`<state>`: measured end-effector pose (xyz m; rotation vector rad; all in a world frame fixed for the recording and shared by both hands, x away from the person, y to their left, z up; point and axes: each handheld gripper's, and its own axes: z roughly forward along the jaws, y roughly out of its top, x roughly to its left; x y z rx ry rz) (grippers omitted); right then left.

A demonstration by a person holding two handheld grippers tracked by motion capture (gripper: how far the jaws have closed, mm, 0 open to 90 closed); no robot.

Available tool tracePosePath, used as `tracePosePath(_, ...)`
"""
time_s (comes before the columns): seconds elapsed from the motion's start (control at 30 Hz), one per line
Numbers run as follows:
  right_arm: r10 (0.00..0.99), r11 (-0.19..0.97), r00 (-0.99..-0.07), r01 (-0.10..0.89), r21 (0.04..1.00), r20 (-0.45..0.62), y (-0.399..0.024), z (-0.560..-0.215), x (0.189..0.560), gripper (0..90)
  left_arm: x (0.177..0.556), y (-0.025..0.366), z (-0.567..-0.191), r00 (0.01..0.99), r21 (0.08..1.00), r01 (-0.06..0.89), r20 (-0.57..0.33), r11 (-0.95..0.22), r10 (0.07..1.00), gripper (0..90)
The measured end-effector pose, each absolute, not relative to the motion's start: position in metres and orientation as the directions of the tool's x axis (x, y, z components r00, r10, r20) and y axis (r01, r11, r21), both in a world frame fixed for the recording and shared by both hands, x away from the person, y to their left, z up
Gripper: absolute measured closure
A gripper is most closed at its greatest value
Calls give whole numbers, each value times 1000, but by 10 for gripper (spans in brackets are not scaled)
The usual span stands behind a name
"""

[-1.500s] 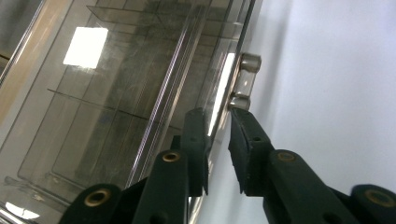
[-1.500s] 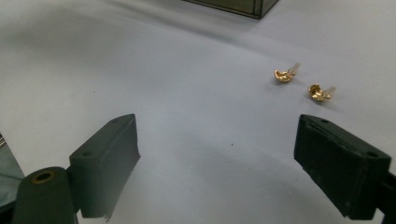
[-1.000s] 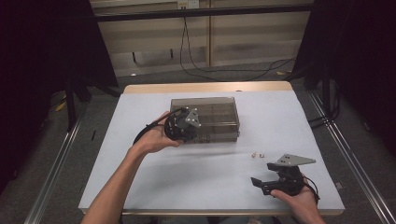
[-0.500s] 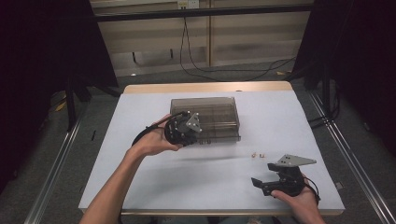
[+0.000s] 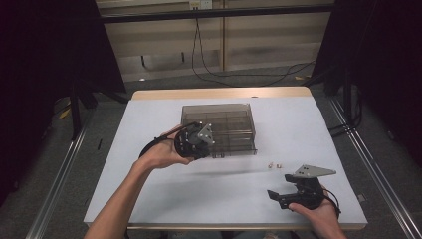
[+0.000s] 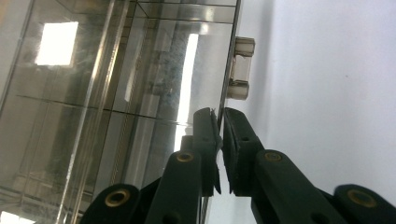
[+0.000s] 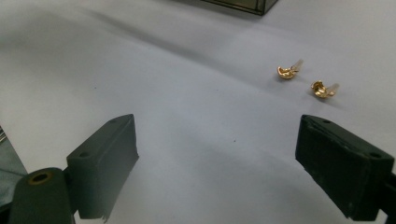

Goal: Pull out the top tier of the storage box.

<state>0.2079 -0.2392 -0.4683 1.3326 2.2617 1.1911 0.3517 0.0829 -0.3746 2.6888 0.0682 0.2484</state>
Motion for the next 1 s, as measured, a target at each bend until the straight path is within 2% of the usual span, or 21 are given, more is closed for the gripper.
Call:
tracePosePath(0.3, 821, 243, -544, 610, 754, 175, -239, -468, 208, 117, 345, 84, -376, 981, 440, 25, 160, -898, 105, 844)
tracePosePath(1.0, 820, 241, -542, 617, 749, 182, -239, -469, 208, 113, 336, 84, -376, 986, 417, -4, 154, -909, 66, 853)
